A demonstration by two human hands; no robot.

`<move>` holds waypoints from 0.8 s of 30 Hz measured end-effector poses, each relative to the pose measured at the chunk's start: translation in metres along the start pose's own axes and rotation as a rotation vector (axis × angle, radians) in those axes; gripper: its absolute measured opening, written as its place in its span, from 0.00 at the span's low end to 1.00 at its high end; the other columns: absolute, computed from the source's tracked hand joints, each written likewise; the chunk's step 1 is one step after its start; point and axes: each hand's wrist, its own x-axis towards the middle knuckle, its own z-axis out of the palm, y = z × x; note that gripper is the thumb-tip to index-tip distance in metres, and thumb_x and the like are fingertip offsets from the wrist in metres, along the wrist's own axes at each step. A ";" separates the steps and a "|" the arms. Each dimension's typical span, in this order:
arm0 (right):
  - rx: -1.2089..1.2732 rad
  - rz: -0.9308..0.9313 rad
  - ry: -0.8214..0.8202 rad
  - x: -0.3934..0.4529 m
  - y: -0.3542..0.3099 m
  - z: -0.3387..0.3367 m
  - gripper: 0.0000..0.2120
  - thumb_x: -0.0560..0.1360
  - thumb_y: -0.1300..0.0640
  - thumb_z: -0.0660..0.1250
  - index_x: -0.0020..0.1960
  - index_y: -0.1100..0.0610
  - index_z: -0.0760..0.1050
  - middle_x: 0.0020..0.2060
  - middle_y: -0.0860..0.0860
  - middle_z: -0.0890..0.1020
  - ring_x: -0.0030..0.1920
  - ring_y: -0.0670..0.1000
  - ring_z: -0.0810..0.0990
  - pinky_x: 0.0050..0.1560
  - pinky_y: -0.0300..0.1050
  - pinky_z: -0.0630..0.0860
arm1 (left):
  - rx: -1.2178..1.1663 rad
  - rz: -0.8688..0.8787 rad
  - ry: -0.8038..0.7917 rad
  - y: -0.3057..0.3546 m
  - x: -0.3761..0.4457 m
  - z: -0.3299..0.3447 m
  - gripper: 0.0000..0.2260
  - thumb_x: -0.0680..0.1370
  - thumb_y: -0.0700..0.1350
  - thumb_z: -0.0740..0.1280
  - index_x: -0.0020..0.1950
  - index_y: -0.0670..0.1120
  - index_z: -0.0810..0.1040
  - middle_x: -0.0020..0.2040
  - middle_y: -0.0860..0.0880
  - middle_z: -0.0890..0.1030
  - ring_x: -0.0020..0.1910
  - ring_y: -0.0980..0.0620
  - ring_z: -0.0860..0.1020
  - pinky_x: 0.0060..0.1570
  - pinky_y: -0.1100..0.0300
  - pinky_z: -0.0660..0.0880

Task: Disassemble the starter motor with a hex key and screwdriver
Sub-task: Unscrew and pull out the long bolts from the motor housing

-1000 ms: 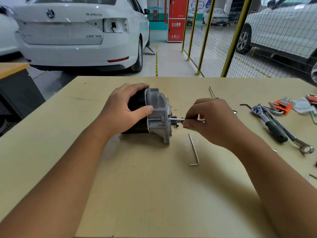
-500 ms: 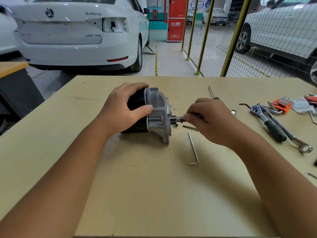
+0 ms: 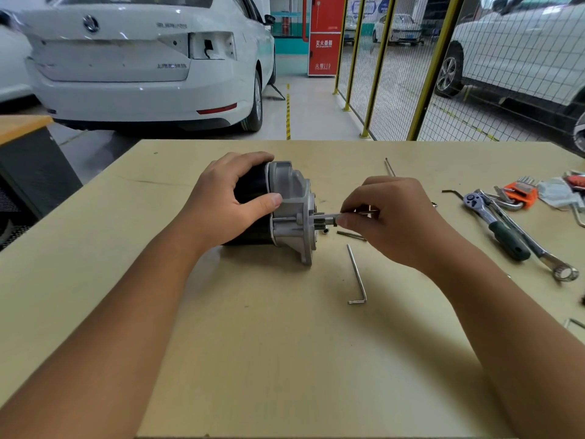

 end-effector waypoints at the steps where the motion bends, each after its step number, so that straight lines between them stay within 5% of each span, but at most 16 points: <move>1: -0.006 0.010 -0.008 0.000 0.000 0.000 0.03 0.76 0.56 0.74 0.45 0.56 0.85 0.38 0.50 0.80 0.39 0.45 0.77 0.40 0.40 0.71 | 0.001 -0.002 -0.002 0.000 0.000 0.000 0.28 0.72 0.60 0.72 0.72 0.57 0.76 0.63 0.56 0.78 0.65 0.51 0.75 0.68 0.45 0.73; 8: -0.047 0.035 -0.071 0.001 0.004 -0.001 0.05 0.78 0.58 0.70 0.48 0.57 0.86 0.40 0.48 0.77 0.39 0.42 0.75 0.40 0.35 0.67 | 0.005 -0.006 -0.006 0.004 -0.001 -0.001 0.28 0.73 0.58 0.72 0.72 0.56 0.76 0.63 0.56 0.78 0.65 0.50 0.75 0.67 0.45 0.74; 13: -0.063 0.031 -0.036 0.001 0.002 -0.001 0.03 0.76 0.58 0.74 0.46 0.56 0.86 0.39 0.46 0.78 0.38 0.43 0.76 0.41 0.43 0.73 | 0.009 -0.011 -0.003 0.005 -0.001 -0.001 0.28 0.73 0.57 0.72 0.72 0.56 0.76 0.63 0.56 0.78 0.65 0.50 0.75 0.68 0.45 0.73; 21: -0.039 0.033 -0.034 0.001 0.001 0.000 0.03 0.73 0.59 0.77 0.44 0.54 0.83 0.40 0.43 0.77 0.40 0.43 0.76 0.40 0.43 0.73 | 0.012 -0.013 -0.009 0.005 -0.001 -0.001 0.28 0.73 0.58 0.72 0.73 0.56 0.76 0.63 0.55 0.78 0.65 0.50 0.75 0.67 0.45 0.74; 24: -0.024 0.050 -0.080 0.000 0.003 0.000 0.03 0.75 0.58 0.75 0.44 0.53 0.81 0.39 0.42 0.78 0.39 0.41 0.76 0.39 0.36 0.69 | 0.008 -0.010 -0.007 0.005 -0.001 0.000 0.28 0.73 0.58 0.72 0.72 0.55 0.76 0.63 0.55 0.78 0.65 0.50 0.75 0.68 0.44 0.73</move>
